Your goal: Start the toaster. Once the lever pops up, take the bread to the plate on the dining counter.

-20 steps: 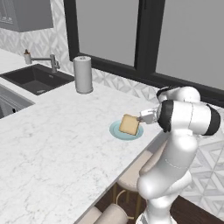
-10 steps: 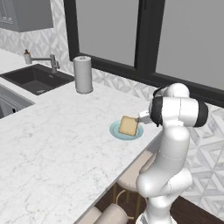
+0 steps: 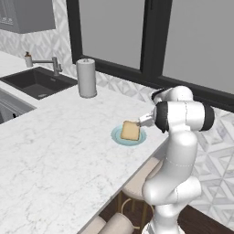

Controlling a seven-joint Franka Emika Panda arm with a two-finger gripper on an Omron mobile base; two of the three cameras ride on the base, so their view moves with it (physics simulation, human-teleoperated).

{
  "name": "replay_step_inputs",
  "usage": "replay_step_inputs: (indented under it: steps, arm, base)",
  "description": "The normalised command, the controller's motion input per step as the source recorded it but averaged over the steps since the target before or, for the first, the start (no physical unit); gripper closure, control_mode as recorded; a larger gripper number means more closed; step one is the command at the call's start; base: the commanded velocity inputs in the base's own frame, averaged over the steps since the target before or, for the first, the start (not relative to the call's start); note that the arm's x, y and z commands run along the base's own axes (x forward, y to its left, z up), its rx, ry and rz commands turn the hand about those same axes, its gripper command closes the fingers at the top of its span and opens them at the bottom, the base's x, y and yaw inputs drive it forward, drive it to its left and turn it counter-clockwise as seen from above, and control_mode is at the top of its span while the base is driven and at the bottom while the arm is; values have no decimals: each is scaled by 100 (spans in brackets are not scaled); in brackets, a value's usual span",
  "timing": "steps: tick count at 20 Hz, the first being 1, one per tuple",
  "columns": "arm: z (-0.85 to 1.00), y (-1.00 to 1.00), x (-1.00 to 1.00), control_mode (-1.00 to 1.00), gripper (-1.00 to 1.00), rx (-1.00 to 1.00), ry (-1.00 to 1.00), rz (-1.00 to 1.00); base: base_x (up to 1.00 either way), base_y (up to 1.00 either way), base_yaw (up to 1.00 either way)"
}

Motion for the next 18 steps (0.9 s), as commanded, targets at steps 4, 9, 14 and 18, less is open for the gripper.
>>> replay_step_inputs:
  steps: [4, 9, 14, 18]
  arm:
    - [0, 0, 0, -100, -100, -1, -6, -8]
    - [0, -6, 0, -100, -100, -2, 0, -24]
    - [0, 1, 0, -100, -100, -12, 18, -40]
    - [2, 10, 0, -100, -100, -20, 40, -51]
  base:
    - [0, 0, 0]
    - [0, 0, 0]
    - [0, 0, 0]
    - [0, 0, 0]
